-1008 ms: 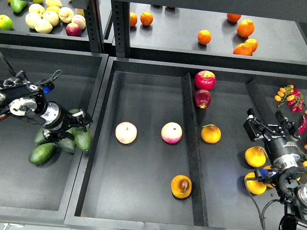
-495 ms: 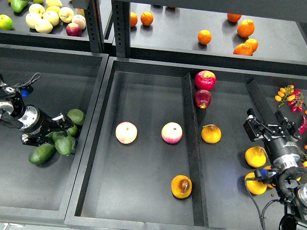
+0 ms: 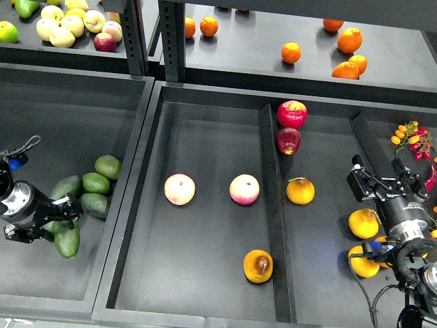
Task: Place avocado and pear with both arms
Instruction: 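Lower the avocado among the green fruits and open the left gripper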
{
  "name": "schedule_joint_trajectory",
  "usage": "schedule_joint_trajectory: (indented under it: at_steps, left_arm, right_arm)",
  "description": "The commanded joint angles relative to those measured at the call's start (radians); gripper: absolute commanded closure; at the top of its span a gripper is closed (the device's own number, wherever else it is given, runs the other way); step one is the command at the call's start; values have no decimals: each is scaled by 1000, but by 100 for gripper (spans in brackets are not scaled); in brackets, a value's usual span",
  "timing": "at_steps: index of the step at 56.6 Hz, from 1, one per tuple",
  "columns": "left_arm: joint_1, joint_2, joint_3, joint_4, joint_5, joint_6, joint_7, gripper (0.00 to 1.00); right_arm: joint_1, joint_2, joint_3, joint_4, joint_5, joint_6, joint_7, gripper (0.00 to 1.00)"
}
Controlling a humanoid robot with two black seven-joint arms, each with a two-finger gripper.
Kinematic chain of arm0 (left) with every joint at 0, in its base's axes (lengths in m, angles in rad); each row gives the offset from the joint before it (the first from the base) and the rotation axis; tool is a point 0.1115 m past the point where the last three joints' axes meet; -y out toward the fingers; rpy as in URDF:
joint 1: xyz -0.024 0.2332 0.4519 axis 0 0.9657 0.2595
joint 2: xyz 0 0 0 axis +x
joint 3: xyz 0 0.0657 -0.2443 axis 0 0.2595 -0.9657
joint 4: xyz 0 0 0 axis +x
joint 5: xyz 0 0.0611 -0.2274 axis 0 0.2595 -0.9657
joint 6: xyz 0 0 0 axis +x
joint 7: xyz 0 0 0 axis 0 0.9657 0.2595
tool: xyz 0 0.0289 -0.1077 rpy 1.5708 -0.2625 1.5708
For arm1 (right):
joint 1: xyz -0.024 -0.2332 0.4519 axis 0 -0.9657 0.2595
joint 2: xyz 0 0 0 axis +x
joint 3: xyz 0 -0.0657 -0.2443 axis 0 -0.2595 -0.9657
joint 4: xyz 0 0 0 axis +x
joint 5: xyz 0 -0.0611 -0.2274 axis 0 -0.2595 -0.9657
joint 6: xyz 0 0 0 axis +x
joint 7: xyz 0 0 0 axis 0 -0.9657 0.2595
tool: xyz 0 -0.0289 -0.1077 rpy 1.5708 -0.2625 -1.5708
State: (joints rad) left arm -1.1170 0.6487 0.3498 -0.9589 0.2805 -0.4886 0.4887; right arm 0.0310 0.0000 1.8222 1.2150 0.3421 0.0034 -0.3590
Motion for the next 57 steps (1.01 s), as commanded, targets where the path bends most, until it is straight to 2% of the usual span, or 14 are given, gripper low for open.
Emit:
schedule_joint_trajectory:
  at_steps: [1, 14, 38, 57]
  left_arm:
    - [28, 0, 0, 0, 5, 0, 0, 83]
    - [95, -21, -11, 43, 29, 0, 0, 82]
    - [143, -78, -22, 109, 37, 0, 0, 79]
    - [152, -138, -23, 144, 48, 0, 0, 65]
  right_arm:
    - [0, 0, 0, 0, 0, 0, 0, 0]
    - [1, 0, 0, 0, 0, 0, 0, 0]
    - [1, 0, 0, 1, 0, -2, 0, 0]
    - [1, 0, 0, 3, 2, -2, 0, 0]
